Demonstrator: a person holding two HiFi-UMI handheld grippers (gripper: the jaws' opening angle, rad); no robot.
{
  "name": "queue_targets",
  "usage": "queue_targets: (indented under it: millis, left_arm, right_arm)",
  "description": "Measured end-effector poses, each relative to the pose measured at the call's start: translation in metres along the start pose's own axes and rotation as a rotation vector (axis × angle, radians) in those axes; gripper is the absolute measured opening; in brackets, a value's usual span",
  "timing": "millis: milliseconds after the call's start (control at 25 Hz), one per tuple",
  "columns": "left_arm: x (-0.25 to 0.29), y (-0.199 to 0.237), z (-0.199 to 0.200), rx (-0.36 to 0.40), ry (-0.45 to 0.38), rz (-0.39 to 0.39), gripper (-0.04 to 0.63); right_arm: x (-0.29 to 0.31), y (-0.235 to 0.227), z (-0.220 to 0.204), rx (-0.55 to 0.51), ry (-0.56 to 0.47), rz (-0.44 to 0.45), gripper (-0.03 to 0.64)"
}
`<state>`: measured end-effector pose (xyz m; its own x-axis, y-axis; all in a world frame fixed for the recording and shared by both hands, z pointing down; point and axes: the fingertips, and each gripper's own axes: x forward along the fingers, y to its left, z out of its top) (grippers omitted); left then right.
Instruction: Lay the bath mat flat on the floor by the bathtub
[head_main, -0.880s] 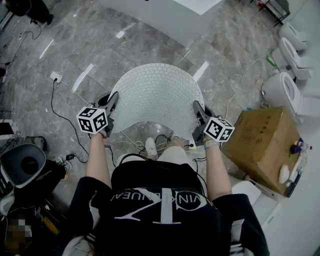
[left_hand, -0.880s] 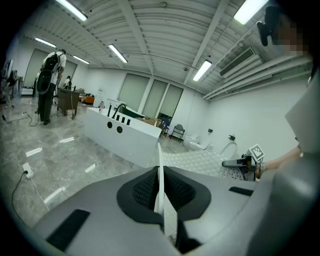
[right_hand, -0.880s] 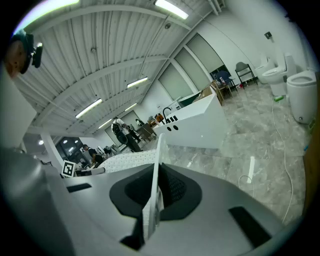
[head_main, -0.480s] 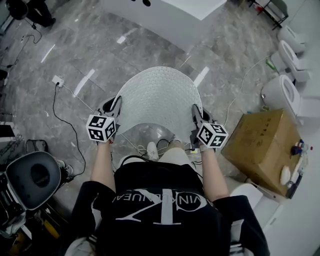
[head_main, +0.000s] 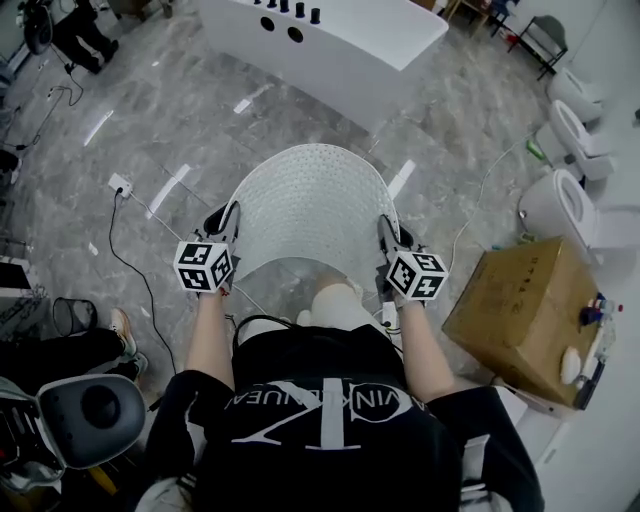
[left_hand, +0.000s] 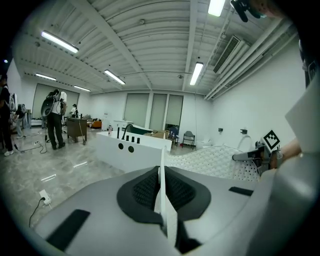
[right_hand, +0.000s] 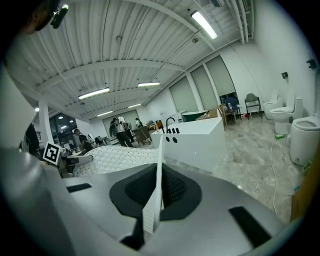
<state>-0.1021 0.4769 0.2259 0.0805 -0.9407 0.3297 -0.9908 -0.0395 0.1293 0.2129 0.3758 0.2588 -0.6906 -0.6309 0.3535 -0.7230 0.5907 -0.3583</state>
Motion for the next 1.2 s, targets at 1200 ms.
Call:
queue_targets:
  millis: [1200]
  left_arm:
    - [0.276, 0.119, 0.063, -0.002, 0.165, -0.036, 0.025]
  right_arm:
    - [0.253, -0.067, 0.065, 0.054, 0.138, -0.01, 0.028]
